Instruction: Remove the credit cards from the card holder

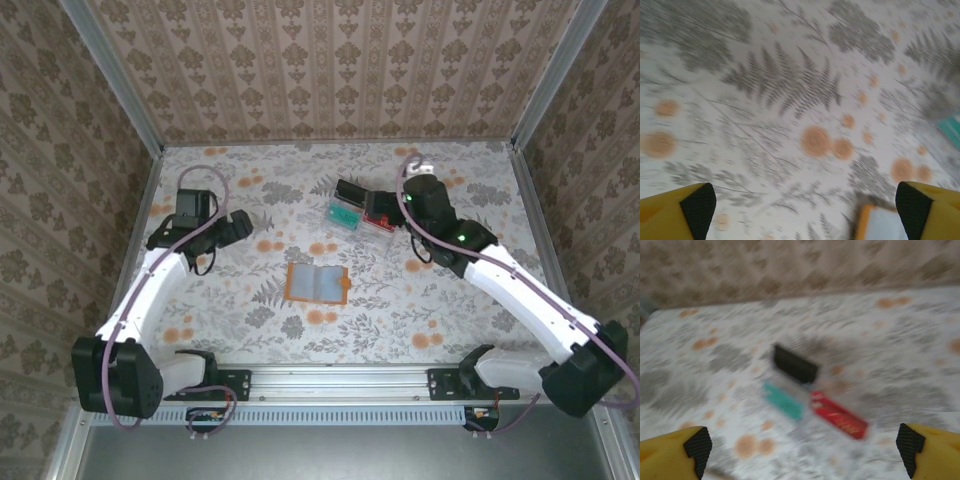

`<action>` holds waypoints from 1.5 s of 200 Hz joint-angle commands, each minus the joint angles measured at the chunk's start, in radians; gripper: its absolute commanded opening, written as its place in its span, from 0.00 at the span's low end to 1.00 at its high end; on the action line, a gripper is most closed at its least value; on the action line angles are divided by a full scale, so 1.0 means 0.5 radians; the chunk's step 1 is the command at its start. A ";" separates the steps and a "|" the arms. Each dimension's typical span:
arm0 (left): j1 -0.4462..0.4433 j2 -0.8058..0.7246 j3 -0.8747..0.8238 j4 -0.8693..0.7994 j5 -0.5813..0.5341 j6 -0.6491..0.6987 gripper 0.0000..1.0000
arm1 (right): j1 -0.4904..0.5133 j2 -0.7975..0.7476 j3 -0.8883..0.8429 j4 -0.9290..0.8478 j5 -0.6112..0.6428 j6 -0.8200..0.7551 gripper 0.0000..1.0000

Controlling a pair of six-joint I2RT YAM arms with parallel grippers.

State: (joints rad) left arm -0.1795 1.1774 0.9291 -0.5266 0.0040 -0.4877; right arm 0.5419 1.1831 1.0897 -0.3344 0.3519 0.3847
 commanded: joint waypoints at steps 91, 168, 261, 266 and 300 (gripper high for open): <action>0.137 -0.295 -0.724 1.141 -1.060 0.685 1.00 | -0.710 -0.112 -0.833 0.927 0.763 -0.422 1.00; 0.267 -0.246 -1.228 2.155 -0.706 1.050 1.00 | -0.838 0.089 -1.366 1.824 0.657 -0.480 1.00; 0.273 0.074 -1.374 2.733 -0.396 1.254 1.00 | -0.838 0.489 -1.484 2.465 -0.015 -0.769 1.00; 0.276 0.090 -1.379 2.751 -0.397 1.253 1.00 | -0.838 0.513 -1.498 2.505 -0.033 -0.775 1.00; 0.298 0.146 -1.364 2.747 -0.296 1.247 1.00 | -0.850 0.567 -1.531 2.612 -0.069 -0.769 1.00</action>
State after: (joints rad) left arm -0.0433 1.2339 0.2478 0.7918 -0.2008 0.1139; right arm 0.1276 1.4559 0.3473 0.8673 0.3721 0.0208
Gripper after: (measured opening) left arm 0.993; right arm 0.995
